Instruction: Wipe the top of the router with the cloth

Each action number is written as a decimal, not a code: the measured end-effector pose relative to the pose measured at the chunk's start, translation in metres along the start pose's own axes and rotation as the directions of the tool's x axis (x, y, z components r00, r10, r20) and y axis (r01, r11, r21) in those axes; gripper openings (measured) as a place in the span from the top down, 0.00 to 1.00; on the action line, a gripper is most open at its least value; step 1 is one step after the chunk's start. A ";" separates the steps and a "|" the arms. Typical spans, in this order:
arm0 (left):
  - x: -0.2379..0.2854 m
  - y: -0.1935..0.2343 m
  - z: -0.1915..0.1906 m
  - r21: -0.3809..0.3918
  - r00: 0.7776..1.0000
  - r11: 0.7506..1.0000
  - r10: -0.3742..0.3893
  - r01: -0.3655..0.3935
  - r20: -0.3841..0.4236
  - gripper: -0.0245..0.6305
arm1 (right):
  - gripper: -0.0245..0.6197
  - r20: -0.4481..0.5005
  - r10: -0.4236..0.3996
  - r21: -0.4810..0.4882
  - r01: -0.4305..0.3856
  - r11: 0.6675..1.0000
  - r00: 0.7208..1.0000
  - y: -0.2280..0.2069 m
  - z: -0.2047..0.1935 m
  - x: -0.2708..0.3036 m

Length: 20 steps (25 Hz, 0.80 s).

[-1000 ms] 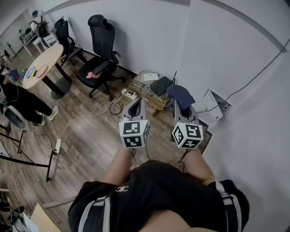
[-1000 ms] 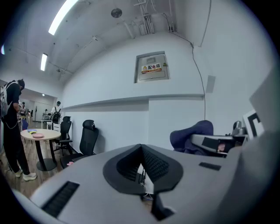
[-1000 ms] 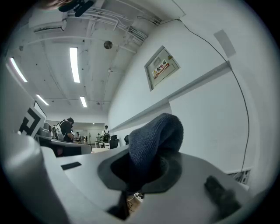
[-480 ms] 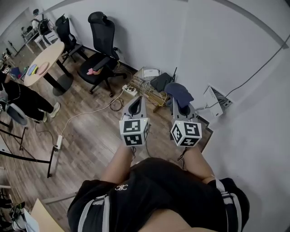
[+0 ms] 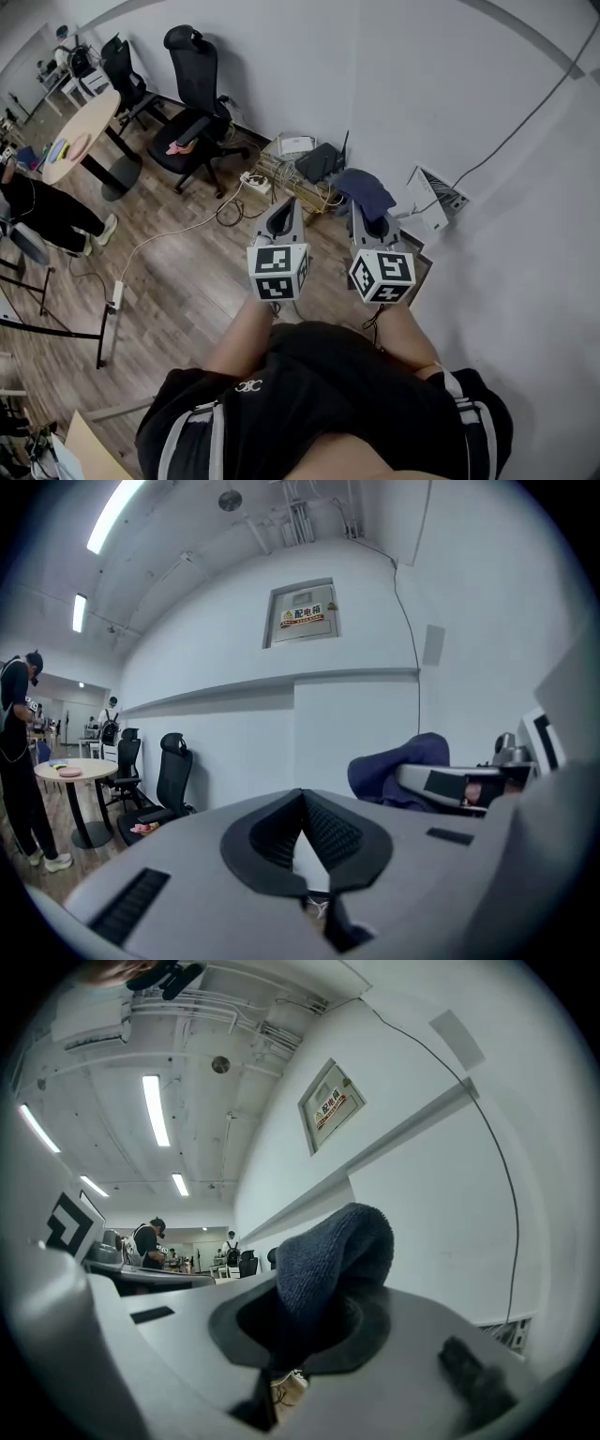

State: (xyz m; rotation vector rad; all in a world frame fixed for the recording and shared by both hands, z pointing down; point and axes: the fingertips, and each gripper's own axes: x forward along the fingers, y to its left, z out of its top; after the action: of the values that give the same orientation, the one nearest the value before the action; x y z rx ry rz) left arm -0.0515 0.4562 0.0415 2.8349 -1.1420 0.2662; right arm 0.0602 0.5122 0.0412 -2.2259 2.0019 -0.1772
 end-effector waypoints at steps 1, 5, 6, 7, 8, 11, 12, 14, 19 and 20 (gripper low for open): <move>0.002 -0.007 0.001 0.009 1.000 1.000 0.000 0.000 0.004 0.95 | 0.89 -0.003 0.003 -0.007 -0.003 1.000 1.000 -0.005 -0.001 -0.002; 0.006 -0.032 -0.001 0.018 1.000 1.000 -0.005 0.004 0.013 0.95 | 0.89 -0.008 0.004 -0.015 -0.004 1.000 1.000 -0.023 -0.004 -0.012; 0.008 -0.037 -0.002 0.025 1.000 1.000 -0.006 0.005 0.009 0.95 | 0.89 -0.007 0.000 -0.012 0.000 1.000 1.000 -0.028 -0.004 -0.014; 0.010 -0.040 -0.003 0.031 1.000 1.000 -0.008 0.007 0.006 0.95 | 0.89 -0.004 -0.005 -0.009 0.005 1.000 1.000 -0.032 -0.004 -0.015; 0.012 -0.043 -0.003 0.031 1.000 0.999 -0.010 0.010 0.005 0.95 | 0.89 -0.001 -0.010 -0.007 0.010 1.000 1.000 -0.035 -0.003 -0.017; 0.020 -0.047 -0.002 0.012 1.000 1.000 -0.020 0.020 0.007 0.95 | 0.89 -0.002 -0.020 -0.011 0.020 1.000 1.000 -0.042 -0.003 -0.017; 0.023 -0.048 -0.001 0.006 1.000 1.000 -0.024 0.024 0.007 0.95 | 0.89 -0.006 -0.023 -0.011 0.022 1.000 1.000 -0.044 -0.004 -0.015; 0.030 -0.051 -0.001 0.010 1.000 0.999 -0.031 0.031 0.006 0.95 | 0.89 -0.008 -0.033 -0.010 0.033 0.999 0.999 -0.051 -0.005 -0.011; 0.059 -0.041 -0.002 0.014 0.999 0.999 -0.047 0.046 0.008 0.95 | 0.89 -0.010 -0.050 -0.025 0.050 0.998 0.999 -0.061 -0.008 0.014; 0.065 -0.037 -0.002 0.011 0.999 0.999 -0.049 0.048 0.009 0.95 | 0.89 -0.011 -0.052 -0.029 0.052 0.998 0.999 -0.063 -0.009 0.021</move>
State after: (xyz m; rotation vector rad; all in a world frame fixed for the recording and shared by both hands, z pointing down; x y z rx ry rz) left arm 0.0205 0.4389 0.0555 2.8713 -1.0749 0.2576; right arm 0.1220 0.4975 0.0615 -2.3012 1.9660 -0.1683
